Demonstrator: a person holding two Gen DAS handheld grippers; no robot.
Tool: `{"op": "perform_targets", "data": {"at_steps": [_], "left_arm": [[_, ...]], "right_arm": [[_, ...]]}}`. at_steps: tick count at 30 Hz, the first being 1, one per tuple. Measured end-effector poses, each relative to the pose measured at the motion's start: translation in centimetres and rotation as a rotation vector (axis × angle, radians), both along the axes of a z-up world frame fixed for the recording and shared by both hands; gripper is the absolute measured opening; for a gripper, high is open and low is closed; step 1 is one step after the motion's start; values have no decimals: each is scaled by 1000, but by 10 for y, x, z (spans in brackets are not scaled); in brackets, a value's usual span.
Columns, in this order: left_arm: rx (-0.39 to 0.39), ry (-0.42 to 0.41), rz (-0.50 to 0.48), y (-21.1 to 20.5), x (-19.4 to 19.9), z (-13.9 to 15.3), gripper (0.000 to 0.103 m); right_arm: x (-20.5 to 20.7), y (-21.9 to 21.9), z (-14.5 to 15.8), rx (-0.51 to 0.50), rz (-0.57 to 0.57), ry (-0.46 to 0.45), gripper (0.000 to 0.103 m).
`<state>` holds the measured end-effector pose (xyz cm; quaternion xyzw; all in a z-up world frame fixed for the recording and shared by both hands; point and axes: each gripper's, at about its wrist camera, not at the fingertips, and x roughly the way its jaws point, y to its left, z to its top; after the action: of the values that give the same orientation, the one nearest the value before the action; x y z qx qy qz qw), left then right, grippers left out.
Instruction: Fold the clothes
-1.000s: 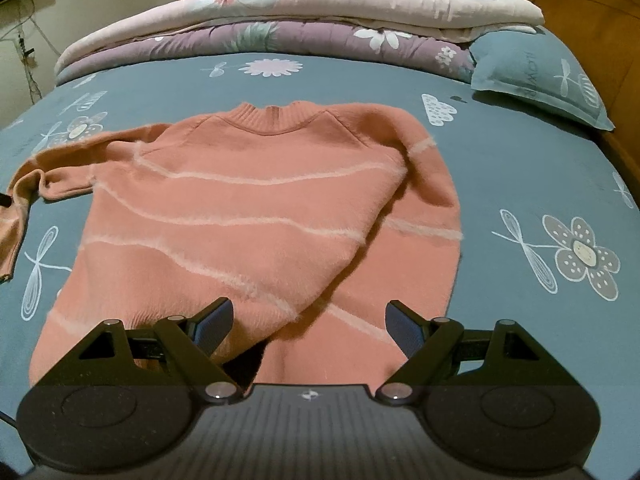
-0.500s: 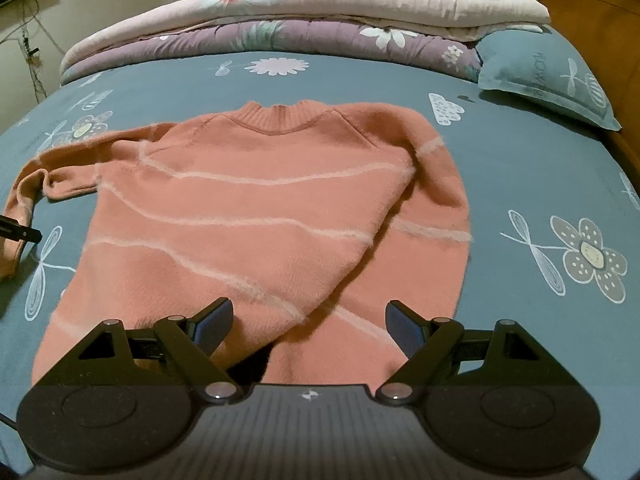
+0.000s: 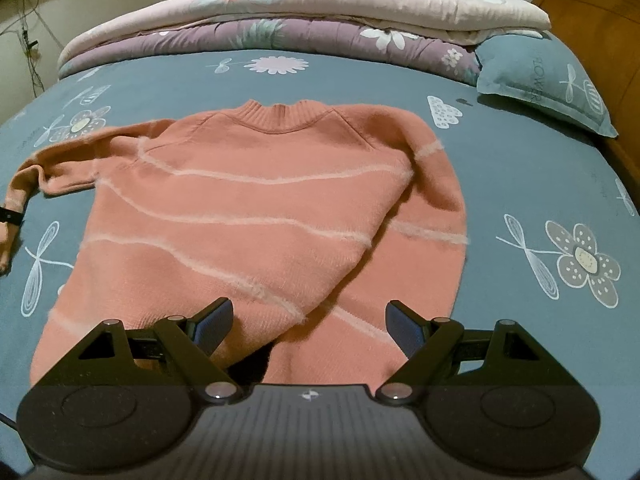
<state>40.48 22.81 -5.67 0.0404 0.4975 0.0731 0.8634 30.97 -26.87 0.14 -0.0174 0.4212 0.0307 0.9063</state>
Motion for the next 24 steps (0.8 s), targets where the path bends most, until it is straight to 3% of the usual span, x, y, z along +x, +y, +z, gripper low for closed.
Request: {"op": "perform_targets", "data": {"at_steps": [6, 9, 12, 14, 18, 21, 24], "left_arm": [[51, -9, 107, 45, -15, 12, 82], [137, 3, 177, 64, -23, 15, 76], [159, 0, 222, 79, -32, 21, 76], [151, -13, 257, 88, -38, 28, 76], [74, -58, 229, 73, -49, 37, 79], [-26, -83, 131, 47, -50, 34, 81], [-78, -104, 55, 19, -45, 24, 80]], "right_arm": [[3, 2, -1, -2, 6, 3, 87], [4, 3, -1, -2, 11, 1, 87], [4, 2, -1, 1, 11, -1, 87], [4, 2, -2, 4, 9, -1, 87], [5, 3, -4, 7, 7, 5, 87], [5, 5, -5, 7, 12, 7, 87], [5, 6, -4, 6, 16, 7, 87]]}}
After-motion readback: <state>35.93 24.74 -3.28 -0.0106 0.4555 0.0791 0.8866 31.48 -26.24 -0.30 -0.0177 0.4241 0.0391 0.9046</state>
